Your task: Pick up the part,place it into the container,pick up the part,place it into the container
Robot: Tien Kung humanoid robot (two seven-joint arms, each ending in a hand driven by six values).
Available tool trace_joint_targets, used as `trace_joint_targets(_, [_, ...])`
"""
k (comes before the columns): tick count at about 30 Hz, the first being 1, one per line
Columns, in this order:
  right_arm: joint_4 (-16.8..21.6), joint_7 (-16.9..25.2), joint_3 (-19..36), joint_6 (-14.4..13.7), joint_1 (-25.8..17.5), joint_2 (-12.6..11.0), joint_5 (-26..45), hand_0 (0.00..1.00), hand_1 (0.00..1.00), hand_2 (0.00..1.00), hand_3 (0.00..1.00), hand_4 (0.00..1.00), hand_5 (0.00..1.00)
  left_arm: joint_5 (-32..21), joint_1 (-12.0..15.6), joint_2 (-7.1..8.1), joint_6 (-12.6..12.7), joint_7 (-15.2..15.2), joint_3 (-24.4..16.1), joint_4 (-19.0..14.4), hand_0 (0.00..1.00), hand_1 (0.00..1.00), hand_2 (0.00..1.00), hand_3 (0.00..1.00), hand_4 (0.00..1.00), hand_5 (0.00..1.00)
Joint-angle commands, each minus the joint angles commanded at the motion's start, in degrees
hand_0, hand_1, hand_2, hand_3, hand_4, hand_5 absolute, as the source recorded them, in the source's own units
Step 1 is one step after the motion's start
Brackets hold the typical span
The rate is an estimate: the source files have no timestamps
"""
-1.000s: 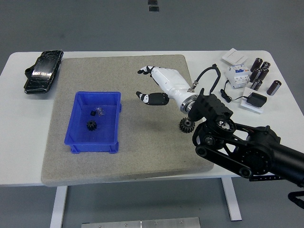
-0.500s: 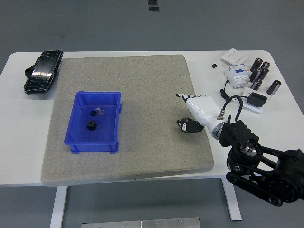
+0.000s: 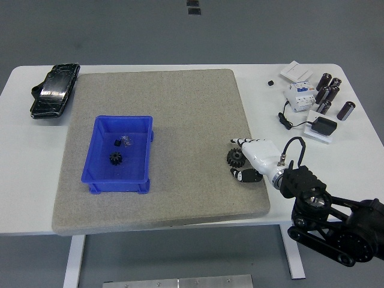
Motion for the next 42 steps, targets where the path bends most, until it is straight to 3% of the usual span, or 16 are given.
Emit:
trace_joint_targets(4, [-0.4, 0.5, -0.3, -1.1, 0.1, 0.2, 0.3, 0.416, 0.666, 0.744, 0.809, 0.743, 0.397, -0.1, 0.0, -0.04, 0.0, 0.0, 0.1, 0.0, 0.682, 0.656, 0.621, 0.568, 0.664, 0.275])
trace_joint_targets(5, [-0.5, 0.6, -0.3, -1.3, 0.1, 0.2, 0.3, 0.362, 0.533, 0.588, 0.685, 0.684, 0.399, -0.1, 0.0, -0.04, 0.0, 0.0, 0.1, 0.0, 0.682, 0.656, 0.621, 0.568, 0.667, 0.277])
trace_joint_targets(10, [-0.7, 0.9, -0.8, -2.0, -0.1, 0.2, 0.3, 0.362, 0.533, 0.588, 0.685, 0.684, 0.399, -0.2, 0.0, -0.04, 0.0, -0.1, 0.1, 0.0, 0.682, 0.656, 0.621, 0.568, 0.667, 0.277])
trace_joint_targets(11, [-0.7, 1.0, -0.8, -2.2, -0.1, 0.2, 0.3, 0.337, 0.494, 0.525, 0.675, 0.627, 0.383, -0.2, 0.0, -0.04, 0.0, -0.1, 0.1, 0.0, 0.682, 0.656, 0.622, 0.568, 0.669, 0.279])
trace_joint_targets(28, [-1.3, 2.3, -1.4, -4.8, 0.1, 0.3, 0.5, 0.307, 0.469, 0.475, 0.674, 0.576, 0.376, -0.5, 0.0, -0.03, 0.1, -0.3, 0.5, 0.0, 0.682, 0.656, 0.623, 0.568, 0.669, 0.278])
trace_joint_targets(29, [-1.3, 2.3, -1.5, -4.9, 0.1, 0.3, 0.5, 0.296, 0.469, 0.448, 0.667, 0.460, 0.246, -0.6, 0.0, -0.03, 0.1, -0.3, 0.5, 0.0, 0.682, 0.656, 0.624, 0.568, 0.670, 0.278])
trace_joint_targets(34, [-1.6, 2.5, -1.6, -5.1, 0.4, 0.2, 0.4, 0.296, 0.469, 0.448, 0.667, 0.460, 0.246, -0.6, 0.0, -0.04, 0.1, -0.3, 0.5, 0.0, 0.682, 0.656, 0.624, 0.568, 0.670, 0.278])
trace_joint_targets(35, [-1.6, 2.5, -1.6, -5.2, 0.5, 0.2, 0.3, 0.316, 0.475, 0.433, 0.648, 0.524, 0.104, -0.7, 0.0, -0.04, 0.1, -0.3, 0.5, 0.0, 0.682, 0.656, 0.624, 0.570, 0.675, 0.283])
trace_joint_targets(42, [-0.5, 2.4, -1.5, -5.5, 2.7, 1.3, -0.3, 0.325, 0.481, 0.438, 0.653, 0.492, 0.069, -0.5, 0.0, -0.06, 0.1, -0.2, 0.4, 0.0, 0.682, 0.656, 0.625, 0.570, 0.678, 0.285])
